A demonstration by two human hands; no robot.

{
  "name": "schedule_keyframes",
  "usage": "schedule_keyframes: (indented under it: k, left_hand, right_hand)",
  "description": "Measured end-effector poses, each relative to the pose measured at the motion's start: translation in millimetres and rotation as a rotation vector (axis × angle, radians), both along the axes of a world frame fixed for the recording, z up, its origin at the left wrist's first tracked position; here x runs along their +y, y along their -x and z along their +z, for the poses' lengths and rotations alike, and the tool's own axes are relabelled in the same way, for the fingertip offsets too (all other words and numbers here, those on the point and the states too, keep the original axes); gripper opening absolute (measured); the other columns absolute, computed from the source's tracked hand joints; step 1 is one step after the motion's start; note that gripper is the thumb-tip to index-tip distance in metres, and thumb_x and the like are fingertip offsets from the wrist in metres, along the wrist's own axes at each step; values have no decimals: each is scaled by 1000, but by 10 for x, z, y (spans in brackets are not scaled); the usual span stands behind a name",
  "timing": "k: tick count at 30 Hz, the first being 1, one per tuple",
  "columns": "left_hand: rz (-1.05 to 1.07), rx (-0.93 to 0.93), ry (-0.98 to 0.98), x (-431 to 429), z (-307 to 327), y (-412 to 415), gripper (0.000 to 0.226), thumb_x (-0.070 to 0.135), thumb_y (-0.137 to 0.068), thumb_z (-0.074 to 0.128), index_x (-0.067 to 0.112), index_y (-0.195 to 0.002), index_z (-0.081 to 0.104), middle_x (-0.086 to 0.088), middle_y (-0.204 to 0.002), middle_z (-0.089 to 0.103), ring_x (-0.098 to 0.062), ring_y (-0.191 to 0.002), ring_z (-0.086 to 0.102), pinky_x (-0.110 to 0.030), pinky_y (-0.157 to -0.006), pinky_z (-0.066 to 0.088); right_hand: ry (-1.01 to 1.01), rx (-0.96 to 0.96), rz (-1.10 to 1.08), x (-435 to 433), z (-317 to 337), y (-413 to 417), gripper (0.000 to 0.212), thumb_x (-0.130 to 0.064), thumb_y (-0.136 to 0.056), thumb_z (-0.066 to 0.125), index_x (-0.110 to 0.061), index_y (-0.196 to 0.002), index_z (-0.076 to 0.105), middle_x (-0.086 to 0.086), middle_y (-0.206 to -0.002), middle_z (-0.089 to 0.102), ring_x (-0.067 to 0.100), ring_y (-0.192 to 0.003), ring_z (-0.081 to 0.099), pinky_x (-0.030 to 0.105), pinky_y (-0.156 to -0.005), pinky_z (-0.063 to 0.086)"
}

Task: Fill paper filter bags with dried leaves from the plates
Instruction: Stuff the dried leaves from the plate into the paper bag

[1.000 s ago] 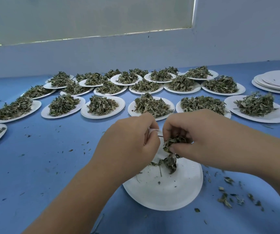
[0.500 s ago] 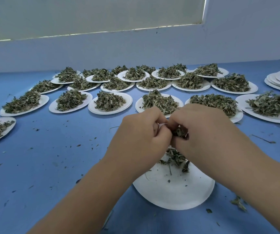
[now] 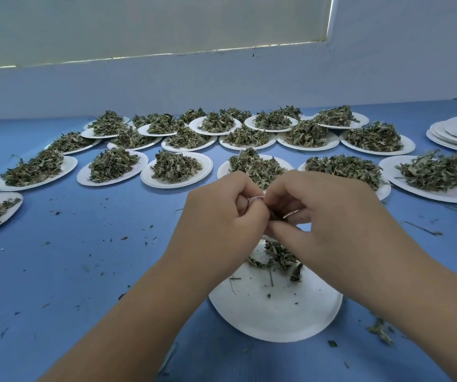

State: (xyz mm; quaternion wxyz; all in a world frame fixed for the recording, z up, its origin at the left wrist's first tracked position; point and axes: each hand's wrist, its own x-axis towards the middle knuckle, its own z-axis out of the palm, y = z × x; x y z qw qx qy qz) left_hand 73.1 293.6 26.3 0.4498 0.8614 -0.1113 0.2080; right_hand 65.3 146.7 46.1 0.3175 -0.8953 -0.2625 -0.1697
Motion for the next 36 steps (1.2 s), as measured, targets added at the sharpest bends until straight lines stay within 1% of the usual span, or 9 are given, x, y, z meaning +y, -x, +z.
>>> schedule_keyframes:
  k: [4,8,13,19,22,24,28,32,36]
  left_hand:
    - [-2,1,26,-8,11,2,19,8,-82,62,21,-69,63,-10,-56,53,-5,-47,37,-14,-44,33]
    - [-10,-11,13,-10,15,17,19,7,-81,61,21,-68,62,-9,-54,51,-6,-45,37,-16,-43,32]
    - [22,-5,30,9,22,5,20,8,-82,60,22,-68,64,-8,-55,53,-4,-46,39,-12,-43,33]
    - [32,1,54,4,20,-10,24,10,-85,65,25,-67,65,-8,-55,56,-7,-46,42,-12,-44,34]
    - [58,-3,78,19,31,-21,23,12,-84,64,27,-66,65,-9,-56,58,-14,-49,46,-11,-45,35]
    - [81,-12,93,30,49,-18,20,14,-82,61,26,-66,65,-1,-49,50,-4,-46,41,-9,-46,34]
    - [113,-6,116,35,63,-18,21,10,-82,60,24,-67,65,7,-46,44,-2,-45,40,-8,-44,32]
    - [113,-9,120,28,65,-14,20,10,-84,61,22,-68,65,7,-46,44,-1,-44,40,-8,-45,32]
    - [91,4,207,51,77,-16,20,10,-86,61,23,-71,66,8,-49,50,0,-44,41,-8,-43,33]
  right_hand:
    - [-51,-43,-2,2,-16,-6,15,-14,-79,71,-22,-85,61,-10,-81,57,13,-79,57,38,-70,54]
    - [-44,2,2,21,-51,-27,13,-20,-83,69,-22,-90,58,-12,-81,58,9,-80,56,36,-72,52]
    - [-37,-36,42,-31,-51,-22,11,-18,-85,67,-22,-94,63,-9,-86,64,13,-86,60,36,-74,54]
    - [14,-113,56,-40,-70,-59,11,-13,-88,60,-19,-92,69,-7,-84,68,14,-79,62,37,-71,54]
    - [-38,-218,80,-83,-35,-47,14,-16,-84,61,-22,-90,73,-12,-81,69,7,-75,62,29,-66,55]
    - [-137,-223,77,-124,-17,-48,14,-17,-83,62,-24,-90,72,-16,-82,67,3,-75,61,20,-67,52]
    - [-193,-190,33,-215,-12,-116,10,-18,-84,65,-27,-87,70,-19,-79,60,-2,-78,56,7,-70,42]
    - [-16,-203,99,-234,-20,-83,18,-33,-89,55,-29,-93,72,-20,-87,61,2,-73,56,12,-60,42]
    - [162,-145,129,-196,-73,-39,31,-43,-89,50,-36,-114,66,-26,-118,60,-5,-90,57,33,-63,54]
